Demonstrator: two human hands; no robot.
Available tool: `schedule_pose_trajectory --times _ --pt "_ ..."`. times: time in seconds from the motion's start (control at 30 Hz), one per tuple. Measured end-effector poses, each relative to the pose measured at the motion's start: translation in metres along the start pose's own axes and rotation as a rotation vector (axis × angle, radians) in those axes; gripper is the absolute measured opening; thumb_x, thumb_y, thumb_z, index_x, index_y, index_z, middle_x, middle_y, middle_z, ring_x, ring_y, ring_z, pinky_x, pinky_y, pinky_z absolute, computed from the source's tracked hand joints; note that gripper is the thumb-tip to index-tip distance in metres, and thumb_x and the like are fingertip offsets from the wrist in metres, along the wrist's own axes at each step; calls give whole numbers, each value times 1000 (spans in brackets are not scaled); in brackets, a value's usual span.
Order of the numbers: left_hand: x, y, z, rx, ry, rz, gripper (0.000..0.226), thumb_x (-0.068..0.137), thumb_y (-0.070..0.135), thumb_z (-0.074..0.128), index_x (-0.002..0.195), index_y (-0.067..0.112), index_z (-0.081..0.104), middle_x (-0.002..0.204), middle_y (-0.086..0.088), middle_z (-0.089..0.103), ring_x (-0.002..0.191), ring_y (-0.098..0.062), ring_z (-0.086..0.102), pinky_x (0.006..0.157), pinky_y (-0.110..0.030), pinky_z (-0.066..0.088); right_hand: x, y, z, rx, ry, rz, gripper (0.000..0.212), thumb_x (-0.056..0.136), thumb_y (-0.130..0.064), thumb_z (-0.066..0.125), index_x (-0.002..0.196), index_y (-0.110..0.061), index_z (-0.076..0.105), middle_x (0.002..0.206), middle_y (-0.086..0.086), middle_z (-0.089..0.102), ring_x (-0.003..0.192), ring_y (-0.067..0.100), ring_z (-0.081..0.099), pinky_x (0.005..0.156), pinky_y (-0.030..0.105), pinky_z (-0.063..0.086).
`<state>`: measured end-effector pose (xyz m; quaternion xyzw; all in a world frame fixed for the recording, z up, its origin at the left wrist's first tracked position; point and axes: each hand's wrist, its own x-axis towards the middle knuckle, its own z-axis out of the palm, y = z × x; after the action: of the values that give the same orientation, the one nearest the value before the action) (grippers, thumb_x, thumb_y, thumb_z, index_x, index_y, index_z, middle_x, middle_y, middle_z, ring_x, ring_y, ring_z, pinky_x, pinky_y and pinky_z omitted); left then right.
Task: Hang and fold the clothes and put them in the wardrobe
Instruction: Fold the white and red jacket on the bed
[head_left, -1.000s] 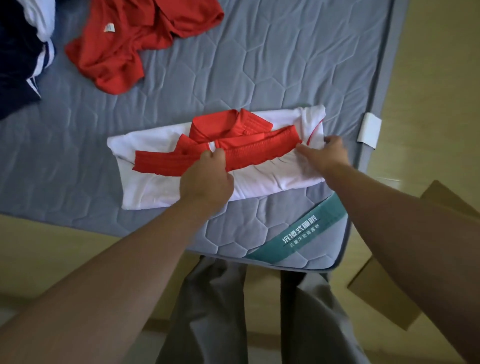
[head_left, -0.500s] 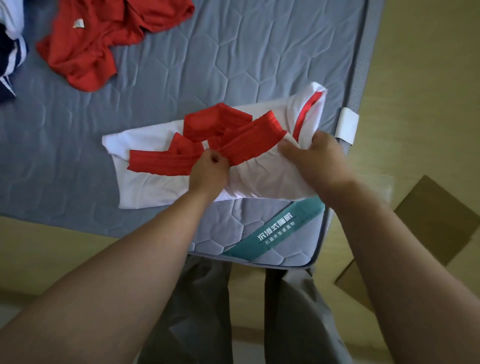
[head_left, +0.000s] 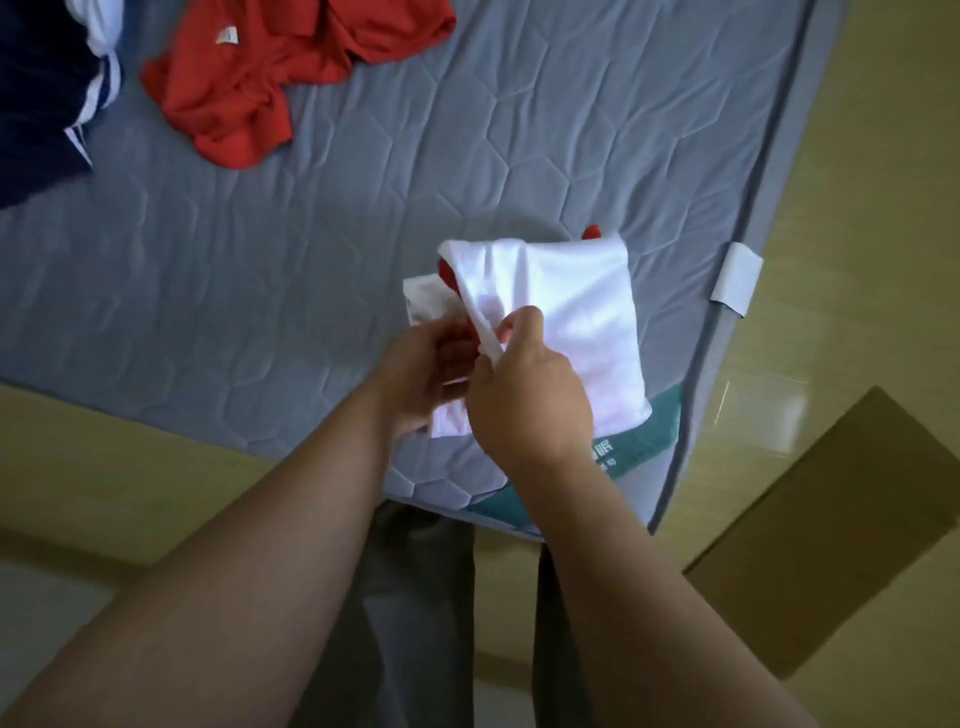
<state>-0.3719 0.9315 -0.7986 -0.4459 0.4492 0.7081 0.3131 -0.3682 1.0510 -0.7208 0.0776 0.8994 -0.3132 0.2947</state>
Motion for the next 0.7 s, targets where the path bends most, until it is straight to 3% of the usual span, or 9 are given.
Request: schedule_pose_trajectory --times 0.1,0.17,0.23,0.3,0.4,0.5,0.57,0.63,0.7 --pt "8 16 -58 -4 278 56 40 104 42 44 89 14 68 67 -1 66 60 -19 59 56 -26 48 14 -7 42 -48 -81 13 27 94 -17 47 118 -19 35 90 12 63 82 39 60 66 39 39" --pt "12 20 -71 45 186 38 57 97 67 42 85 20 72 70 1 71 60 -17 66 61 -29 55 24 -5 68 -79 -138 43 30 94 -11 43 121 -19 34 100 15 66 90 40 64 68 39 39" --pt "17 23 -71 151 97 -37 63 84 78 53 94 20 76 84 -7 76 75 -24 74 71 -38 60 32 1 88 -80 -195 72 32 95 -13 44 125 -18 33 106 16 66 96 40 64 72 38 40" --pt "26 20 -67 215 123 -10 61 79 63 74 112 12 70 102 -16 75 99 -36 72 86 -47 60 35 8 98 -32 -272 82 38 93 -15 46 129 -18 34 115 17 64 105 40 62 82 41 45" --pt "38 13 -56 455 311 175 41 75 29 87 107 16 64 102 -3 73 96 -26 71 84 -35 58 23 22 100 -53 -310 -87 46 88 -15 53 133 -15 42 127 14 57 115 36 54 95 43 45" --pt "42 10 -47 461 418 216 52 69 25 90 109 18 58 106 1 68 91 -16 68 71 -26 55 -6 37 102 22 -89 -232 29 93 -21 57 121 -16 59 111 8 63 96 28 60 78 39 48" --pt "49 6 -43 345 412 174 52 71 21 90 113 12 60 106 -4 71 90 -18 71 65 -26 56 -23 42 102 210 101 -16 18 93 -43 59 97 -26 64 85 -8 65 74 9 60 65 32 46" --pt "53 2 -41 280 382 122 49 75 20 87 117 10 64 108 -7 73 91 -21 72 72 -32 60 -27 48 101 419 228 388 46 84 -69 53 73 -25 62 67 -12 66 63 4 63 61 31 49" --pt "55 0 -40 235 353 63 42 82 19 83 119 10 65 110 -9 73 91 -24 72 81 -39 61 -22 56 100 622 234 810 64 75 -83 54 71 -20 65 61 -4 68 56 12 67 56 37 58"
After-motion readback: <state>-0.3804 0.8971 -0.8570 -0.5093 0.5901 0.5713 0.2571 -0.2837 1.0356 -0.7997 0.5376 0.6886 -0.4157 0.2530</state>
